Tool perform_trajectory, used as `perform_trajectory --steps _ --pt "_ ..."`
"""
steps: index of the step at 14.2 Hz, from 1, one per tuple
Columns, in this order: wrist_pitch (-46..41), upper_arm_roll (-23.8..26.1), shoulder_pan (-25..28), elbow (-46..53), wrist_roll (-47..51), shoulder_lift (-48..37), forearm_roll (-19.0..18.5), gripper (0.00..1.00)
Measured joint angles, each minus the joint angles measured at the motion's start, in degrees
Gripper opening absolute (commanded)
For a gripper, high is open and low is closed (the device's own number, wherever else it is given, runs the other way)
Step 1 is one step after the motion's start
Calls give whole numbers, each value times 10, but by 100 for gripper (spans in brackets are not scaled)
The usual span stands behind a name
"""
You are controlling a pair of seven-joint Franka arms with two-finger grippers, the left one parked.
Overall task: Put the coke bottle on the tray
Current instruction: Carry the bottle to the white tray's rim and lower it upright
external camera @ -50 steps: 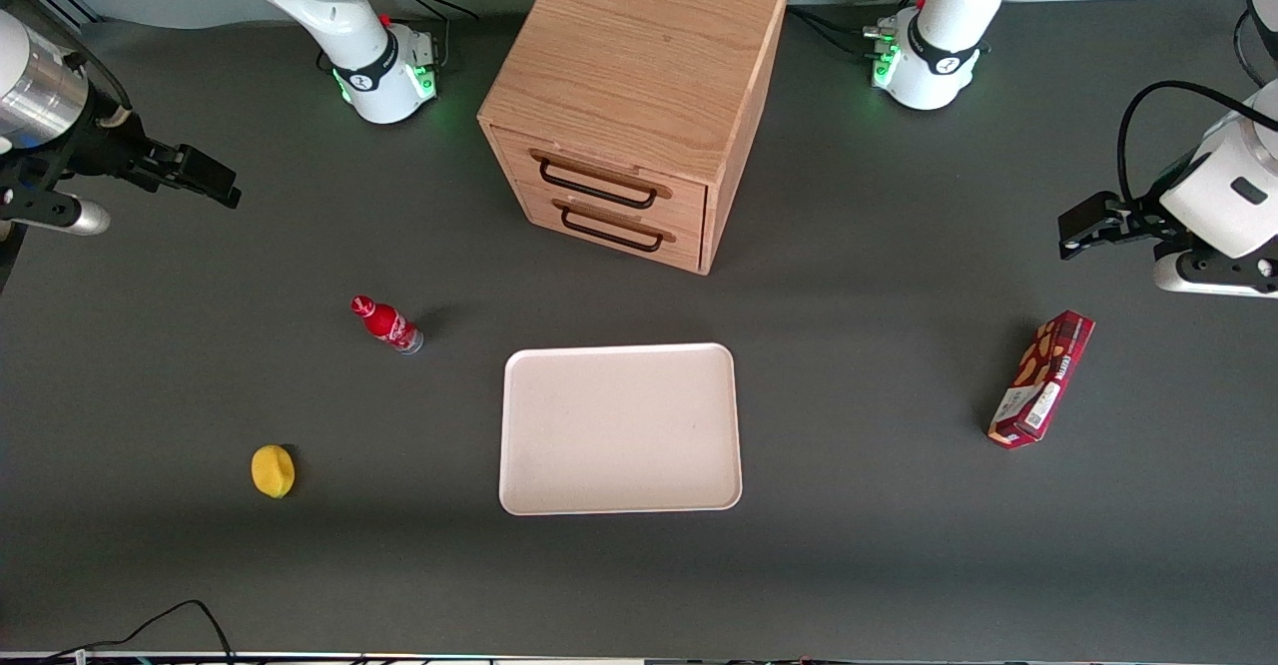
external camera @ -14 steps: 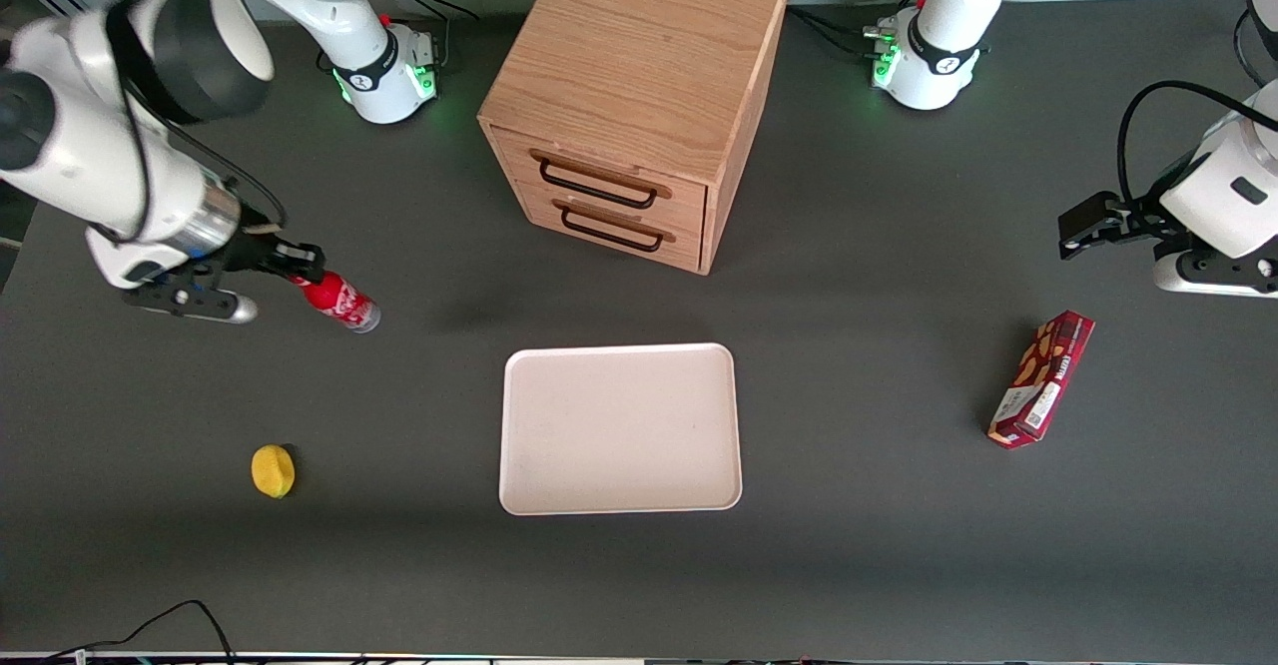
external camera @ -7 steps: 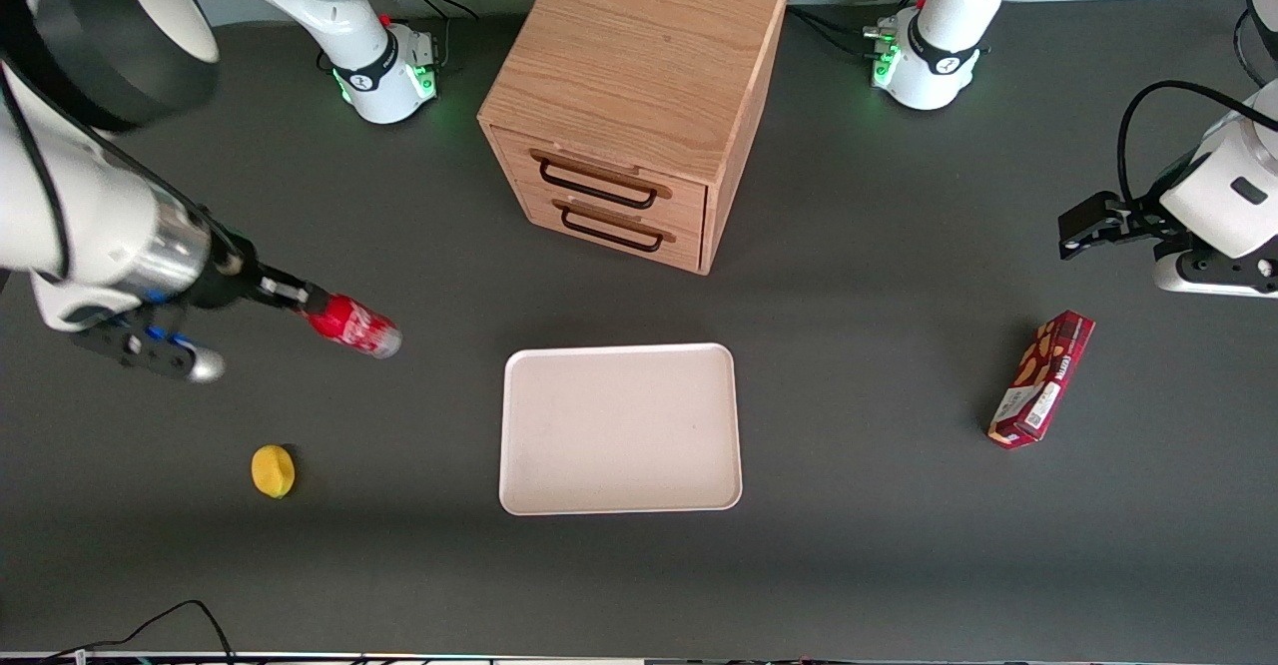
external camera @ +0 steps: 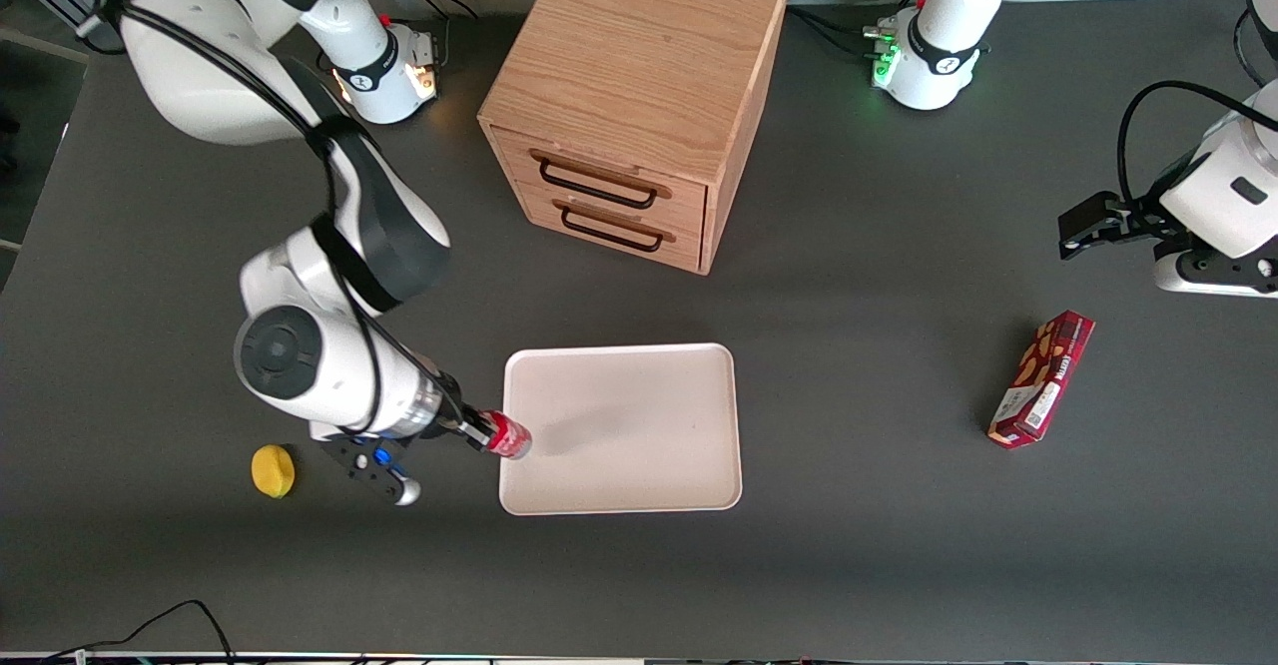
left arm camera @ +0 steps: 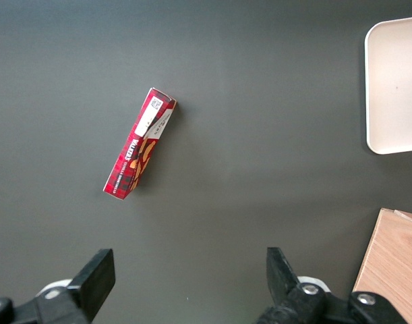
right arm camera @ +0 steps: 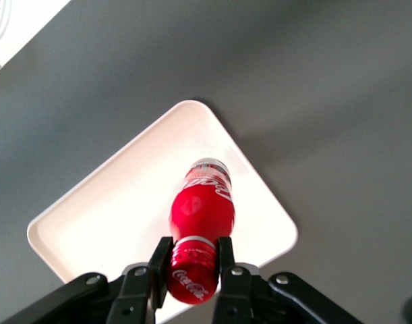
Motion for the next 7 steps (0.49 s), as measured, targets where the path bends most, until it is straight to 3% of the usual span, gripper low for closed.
perform_trajectory --steps 3,5,7 --pt "29 2 13 6 35 37 -46 0" --pt "30 3 15 7 40 49 -57 98" --pt "32 4 15 14 40 50 -59 100"
